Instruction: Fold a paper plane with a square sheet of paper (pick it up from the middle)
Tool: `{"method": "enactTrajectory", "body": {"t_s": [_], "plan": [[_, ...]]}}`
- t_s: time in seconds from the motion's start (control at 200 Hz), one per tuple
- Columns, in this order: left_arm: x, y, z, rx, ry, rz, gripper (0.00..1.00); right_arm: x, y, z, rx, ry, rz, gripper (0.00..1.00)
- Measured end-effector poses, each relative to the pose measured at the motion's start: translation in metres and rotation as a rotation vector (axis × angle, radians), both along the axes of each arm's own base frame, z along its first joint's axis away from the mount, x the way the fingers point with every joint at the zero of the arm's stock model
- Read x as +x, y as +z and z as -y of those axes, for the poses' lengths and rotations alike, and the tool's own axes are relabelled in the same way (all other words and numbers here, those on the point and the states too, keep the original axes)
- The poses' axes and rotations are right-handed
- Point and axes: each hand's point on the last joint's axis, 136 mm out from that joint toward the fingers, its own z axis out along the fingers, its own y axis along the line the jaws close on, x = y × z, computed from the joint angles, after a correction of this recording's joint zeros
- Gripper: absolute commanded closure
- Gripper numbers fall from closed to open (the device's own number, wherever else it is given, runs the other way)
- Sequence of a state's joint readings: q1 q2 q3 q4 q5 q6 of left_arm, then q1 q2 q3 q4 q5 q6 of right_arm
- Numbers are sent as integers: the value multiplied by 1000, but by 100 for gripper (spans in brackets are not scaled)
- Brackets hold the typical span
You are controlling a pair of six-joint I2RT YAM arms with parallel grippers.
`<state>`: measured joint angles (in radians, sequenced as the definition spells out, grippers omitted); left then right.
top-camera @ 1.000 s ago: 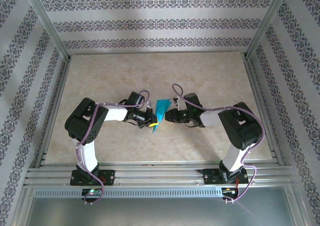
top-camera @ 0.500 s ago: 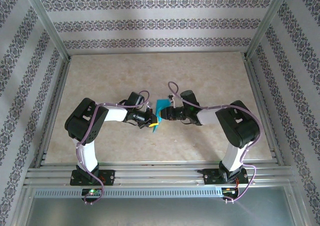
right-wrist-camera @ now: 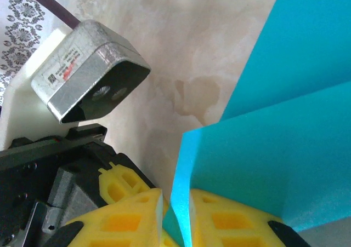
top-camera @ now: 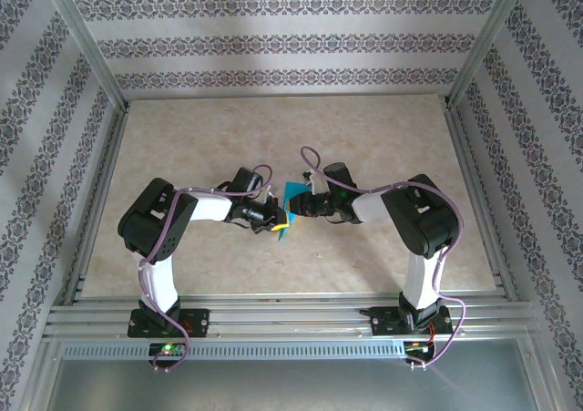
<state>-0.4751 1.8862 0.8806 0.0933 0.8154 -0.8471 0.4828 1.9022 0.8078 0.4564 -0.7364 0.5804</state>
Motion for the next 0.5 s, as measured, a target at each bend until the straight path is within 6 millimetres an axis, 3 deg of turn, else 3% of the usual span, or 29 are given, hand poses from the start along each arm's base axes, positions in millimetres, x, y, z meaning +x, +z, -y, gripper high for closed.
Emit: {"method": "enactTrajectory", "body": {"t_s": [0.5], "plan": [[0, 0, 0, 1, 1, 1, 94, 4, -11, 0, -23, -20, -49, 79]]}}
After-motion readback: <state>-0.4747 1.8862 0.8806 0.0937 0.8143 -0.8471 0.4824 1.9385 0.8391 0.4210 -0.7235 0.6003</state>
